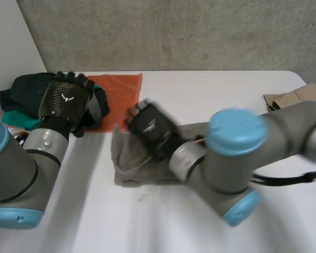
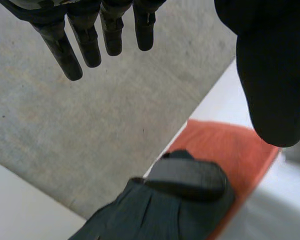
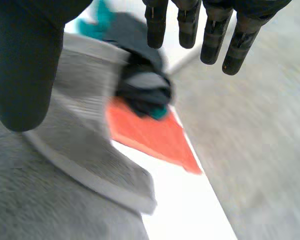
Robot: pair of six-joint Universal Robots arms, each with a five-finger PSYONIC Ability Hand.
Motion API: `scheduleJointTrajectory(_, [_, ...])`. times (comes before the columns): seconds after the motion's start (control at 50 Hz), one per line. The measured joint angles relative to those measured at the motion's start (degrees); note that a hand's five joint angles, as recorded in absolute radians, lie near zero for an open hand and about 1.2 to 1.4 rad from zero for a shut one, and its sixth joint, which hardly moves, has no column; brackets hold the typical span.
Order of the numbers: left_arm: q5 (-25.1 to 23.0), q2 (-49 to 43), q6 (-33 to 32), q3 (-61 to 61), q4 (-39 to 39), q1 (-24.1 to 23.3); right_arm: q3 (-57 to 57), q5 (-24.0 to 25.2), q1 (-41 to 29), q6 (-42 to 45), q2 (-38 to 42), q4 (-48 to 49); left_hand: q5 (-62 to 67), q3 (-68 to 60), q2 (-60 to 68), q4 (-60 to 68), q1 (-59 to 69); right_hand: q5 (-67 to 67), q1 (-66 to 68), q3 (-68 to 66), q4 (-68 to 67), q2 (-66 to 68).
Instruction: Fold the laundry.
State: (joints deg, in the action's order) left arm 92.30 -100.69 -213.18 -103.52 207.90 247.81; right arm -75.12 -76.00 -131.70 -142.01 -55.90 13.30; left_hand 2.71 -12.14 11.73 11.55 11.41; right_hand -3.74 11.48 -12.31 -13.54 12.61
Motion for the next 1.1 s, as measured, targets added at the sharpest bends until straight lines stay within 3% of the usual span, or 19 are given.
scheduleJointTrajectory(0.02, [-0.6,-0.2,1.4,0.9,0.0,-0.4,-2.1,-1.2,2.5,-6.7,-3.3,-0.1,0.0,0.0,0.0,0.0,0.0,0.0,0.0,0.0,0.0,0.0])
scheduleJointTrajectory(0.12, [-2.9,-1.5,7.2,4.0,-0.2,-3.2,-7.7,-2.2,9.9,-24.1,-10.1,-1.1,0.0,0.0,0.0,0.0,0.0,0.0,0.0,0.0,0.0,0.0])
scheduleJointTrajectory(0.26, [-5.9,-7.2,14.7,8.9,-2.0,-10.6,-13.5,-1.3,16.8,-32.5,-12.3,-5.0,0.0,0.0,0.0,0.0,0.0,0.0,0.0,0.0,0.0,0.0])
scheduleJointTrajectory(0.38, [-6.9,-15.6,16.4,14.5,-6.4,-15.2,-15.9,-0.9,18.0,-28.0,-11.1,-6.7,0.0,0.0,0.0,0.0,0.0,-1.8,0.8,-2.6,-0.8,2.1])
scheduleJointTrajectory(0.52, [-6.4,-24.8,16.0,21.2,-10.4,-16.1,-16.7,-1.5,17.5,-16.4,-7.0,-6.7,0.0,0.0,0.0,0.0,0.0,-12.9,12.3,-15.2,-14.0,14.6])
scheduleJointTrajectory(0.64, [-3.8,-29.3,15.1,24.8,-11.6,-15.3,-16.7,-1.7,17.4,-12.6,-4.4,-6.3,0.0,0.0,0.0,0.0,0.0,-23.6,22.1,-27.0,-25.3,26.8])
scheduleJointTrajectory(0.7, [-1.5,-30.1,14.6,25.5,-11.6,-14.7,-16.6,-1.7,17.4,-12.2,-3.9,-6.0,0.0,0.0,0.0,0.0,0.0,-29.1,26.9,-32.3,-31.0,32.5])
scheduleJointTrajectory(0.72, [2.0,-30.4,13.8,25.9,-11.4,-13.6,-16.5,-1.8,17.4,-12.0,-3.2,-5.3,0.0,0.0,0.0,0.0,0.0,-34.1,30.5,-37.2,-36.0,36.8])
scheduleJointTrajectory(0.8, [8.8,-29.9,12.1,26.1,-10.5,-10.8,-16.5,-2.0,17.4,-11.8,-2.6,-4.0,0.0,0.0,0.0,0.0,0.0,-37.2,32.8,-40.7,-39.4,39.9])
scheduleJointTrajectory(0.86, [11.7,-29.1,10.4,25.9,-9.9,-8.7,-16.6,-2.5,17.4,-11.1,-2.4,-3.4,0.0,0.0,0.0,0.0,0.0,-37.7,33.2,-41.2,-39.9,40.2])
scheduleJointTrajectory(1.1, [13.0,-25.1,4.8,21.4,-9.4,-6.8,-17.9,-5.6,17.5,-8.9,-3.1,-3.2,0.0,0.0,0.0,0.0,0.0,-37.6,33.1,-39.8,-38.6,39.5])
